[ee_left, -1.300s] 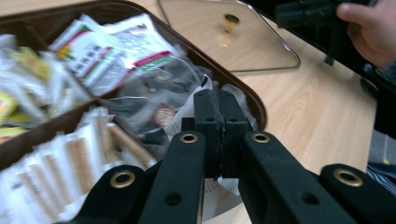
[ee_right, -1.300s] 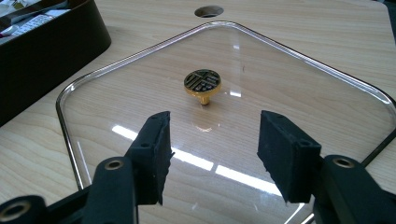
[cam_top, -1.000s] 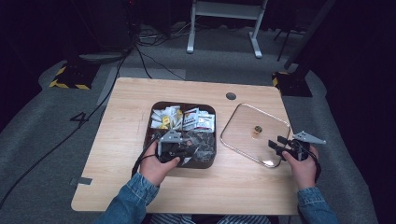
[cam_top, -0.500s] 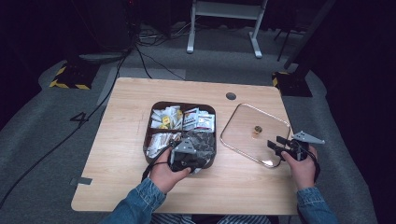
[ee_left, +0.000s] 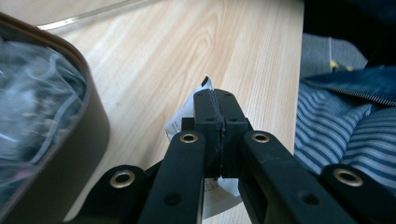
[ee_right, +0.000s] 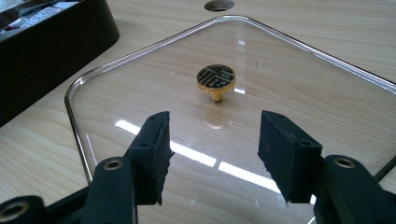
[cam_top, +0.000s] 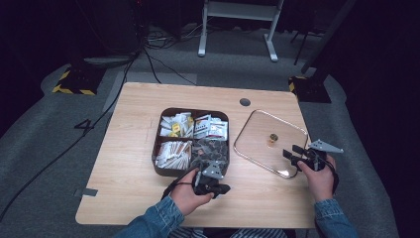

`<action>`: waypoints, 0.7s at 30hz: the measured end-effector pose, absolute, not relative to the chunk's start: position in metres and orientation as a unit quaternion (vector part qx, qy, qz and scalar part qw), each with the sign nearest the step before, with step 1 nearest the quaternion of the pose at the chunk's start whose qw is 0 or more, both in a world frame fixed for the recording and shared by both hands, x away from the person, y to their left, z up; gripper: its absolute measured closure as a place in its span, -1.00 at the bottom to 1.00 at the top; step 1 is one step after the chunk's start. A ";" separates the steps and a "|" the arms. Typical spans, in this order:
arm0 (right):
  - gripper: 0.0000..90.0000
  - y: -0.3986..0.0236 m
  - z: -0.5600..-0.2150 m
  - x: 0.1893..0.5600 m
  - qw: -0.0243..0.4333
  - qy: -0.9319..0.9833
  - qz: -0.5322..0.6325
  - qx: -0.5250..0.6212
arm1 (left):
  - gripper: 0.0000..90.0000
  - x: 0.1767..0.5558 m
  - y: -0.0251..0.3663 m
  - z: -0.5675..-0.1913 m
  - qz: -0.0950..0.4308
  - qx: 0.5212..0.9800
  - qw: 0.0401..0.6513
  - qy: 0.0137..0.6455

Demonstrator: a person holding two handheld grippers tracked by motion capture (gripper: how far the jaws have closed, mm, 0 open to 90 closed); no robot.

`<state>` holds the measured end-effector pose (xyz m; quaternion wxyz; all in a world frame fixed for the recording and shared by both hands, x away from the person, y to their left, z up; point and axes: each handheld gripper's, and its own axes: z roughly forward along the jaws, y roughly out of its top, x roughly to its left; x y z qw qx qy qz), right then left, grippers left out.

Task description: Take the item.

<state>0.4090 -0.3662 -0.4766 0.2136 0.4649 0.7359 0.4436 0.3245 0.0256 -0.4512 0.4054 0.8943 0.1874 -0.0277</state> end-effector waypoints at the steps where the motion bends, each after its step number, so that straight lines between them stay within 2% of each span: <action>1: 0.01 -0.366 -0.477 0.409 0.213 0.736 0.444 0.465 | 0.98 0.324 0.024 -0.454 -0.027 0.897 0.401 0.184; 8: 0.01 -0.366 -0.477 0.409 0.213 0.736 0.444 0.464 | 0.98 0.322 0.016 -0.465 -0.024 0.912 0.374 0.167; 21: 0.00 -0.365 -0.478 0.409 0.212 0.738 0.441 0.464 | 0.93 0.322 0.010 -0.478 -0.076 0.911 0.368 0.169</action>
